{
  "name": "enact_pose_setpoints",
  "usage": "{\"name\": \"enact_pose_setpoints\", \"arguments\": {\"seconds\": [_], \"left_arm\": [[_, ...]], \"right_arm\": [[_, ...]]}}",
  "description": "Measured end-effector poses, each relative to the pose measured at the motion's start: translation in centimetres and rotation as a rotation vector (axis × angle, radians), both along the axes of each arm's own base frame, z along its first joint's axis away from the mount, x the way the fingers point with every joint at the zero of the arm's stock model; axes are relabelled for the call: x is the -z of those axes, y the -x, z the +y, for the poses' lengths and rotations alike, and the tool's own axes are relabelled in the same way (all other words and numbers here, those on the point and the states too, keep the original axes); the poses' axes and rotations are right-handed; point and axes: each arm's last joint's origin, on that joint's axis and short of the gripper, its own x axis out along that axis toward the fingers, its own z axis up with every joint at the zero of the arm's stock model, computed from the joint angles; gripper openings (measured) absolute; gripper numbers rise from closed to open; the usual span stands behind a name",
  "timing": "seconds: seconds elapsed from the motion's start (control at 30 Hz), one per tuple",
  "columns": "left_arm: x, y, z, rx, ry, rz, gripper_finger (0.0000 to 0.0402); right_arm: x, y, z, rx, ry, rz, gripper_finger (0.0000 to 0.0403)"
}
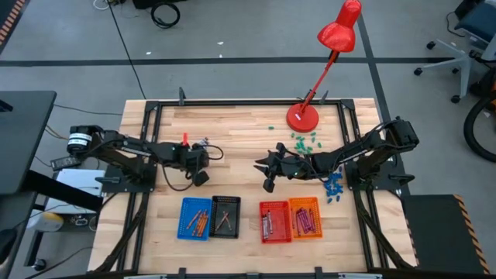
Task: Sort crayons
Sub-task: Put the violet crayon into the orange basket
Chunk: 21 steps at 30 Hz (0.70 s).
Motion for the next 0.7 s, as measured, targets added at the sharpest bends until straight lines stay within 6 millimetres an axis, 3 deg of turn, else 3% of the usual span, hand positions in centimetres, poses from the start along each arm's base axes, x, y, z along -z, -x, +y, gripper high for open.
{"name": "enact_pose_setpoints", "arguments": {"seconds": [0.2,0.7], "left_arm": [[-1.5,0.1,-0.4,0.05,-0.04,-0.087,0.0039],[-5.4,-3.5,-0.9,0.318,-0.28,-0.54,0.0041]], "right_arm": [[-0.2,-0.1,0.0,-0.004,-0.016,-0.024,0.0087],[-1.3,-0.5,-0.3,0.046,-0.035,-0.155,0.0088]]}}
